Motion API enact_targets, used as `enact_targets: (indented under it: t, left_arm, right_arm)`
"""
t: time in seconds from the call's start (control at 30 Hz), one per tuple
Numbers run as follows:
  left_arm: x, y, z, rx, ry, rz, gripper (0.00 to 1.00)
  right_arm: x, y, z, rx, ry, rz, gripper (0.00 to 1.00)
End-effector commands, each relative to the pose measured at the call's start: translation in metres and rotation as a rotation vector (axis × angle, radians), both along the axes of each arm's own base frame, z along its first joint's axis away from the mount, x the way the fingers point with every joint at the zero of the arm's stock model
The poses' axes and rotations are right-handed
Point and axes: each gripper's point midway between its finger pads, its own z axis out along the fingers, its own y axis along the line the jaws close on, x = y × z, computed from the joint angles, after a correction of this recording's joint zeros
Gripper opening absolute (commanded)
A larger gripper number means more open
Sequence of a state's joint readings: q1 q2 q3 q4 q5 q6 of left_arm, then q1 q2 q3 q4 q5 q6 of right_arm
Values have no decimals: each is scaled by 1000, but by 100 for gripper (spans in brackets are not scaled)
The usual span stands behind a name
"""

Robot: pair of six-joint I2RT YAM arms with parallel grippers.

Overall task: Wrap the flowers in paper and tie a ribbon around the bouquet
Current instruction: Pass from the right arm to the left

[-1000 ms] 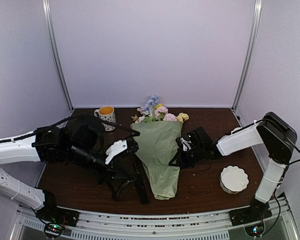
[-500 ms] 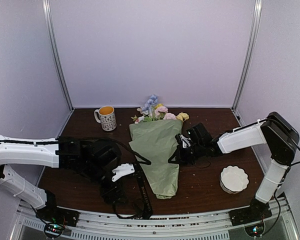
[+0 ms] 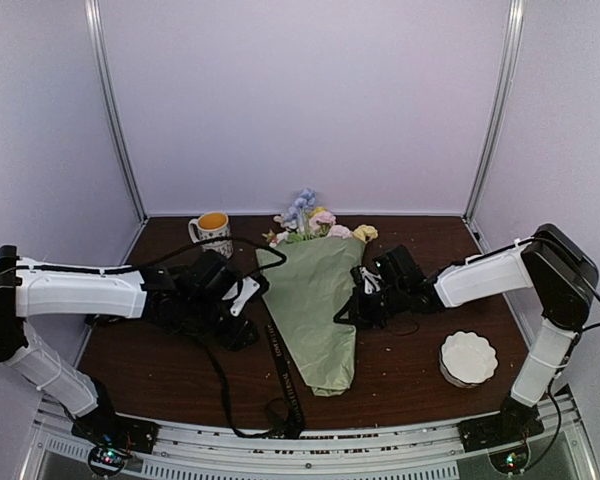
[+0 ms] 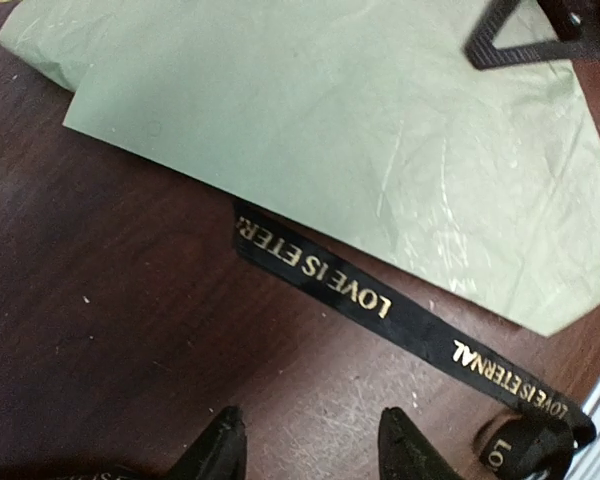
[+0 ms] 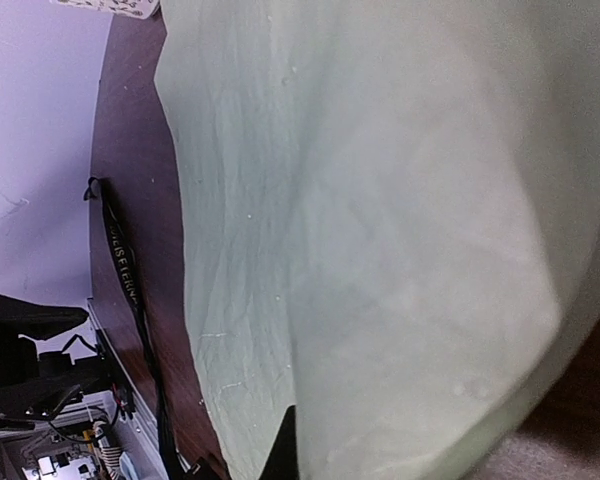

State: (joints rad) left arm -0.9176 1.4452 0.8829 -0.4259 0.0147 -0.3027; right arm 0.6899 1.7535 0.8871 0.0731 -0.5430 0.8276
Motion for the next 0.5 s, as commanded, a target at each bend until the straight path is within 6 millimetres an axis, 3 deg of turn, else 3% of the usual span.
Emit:
enact_targets:
  t: [0.0, 0.2, 0.27, 0.37, 0.47]
  left_arm:
    - [46, -4, 14, -92, -64, 224, 51]
    - [93, -5, -1, -356, 59, 393, 73]
    - [106, -18, -2, -415, 92, 371, 78]
    - [123, -43, -5, -485, 164, 343, 80]
    - [130, -48, -30, -471, 240, 404, 80]
  right_arm:
    - [9, 16, 11, 98, -5, -35, 0]
    - [7, 12, -2, 87, 8, -53, 0]
    - [7, 13, -4, 89, 10, -55, 0]
    - [8, 14, -5, 99, 14, -59, 0]
    - [8, 15, -6, 100, 13, -59, 0]
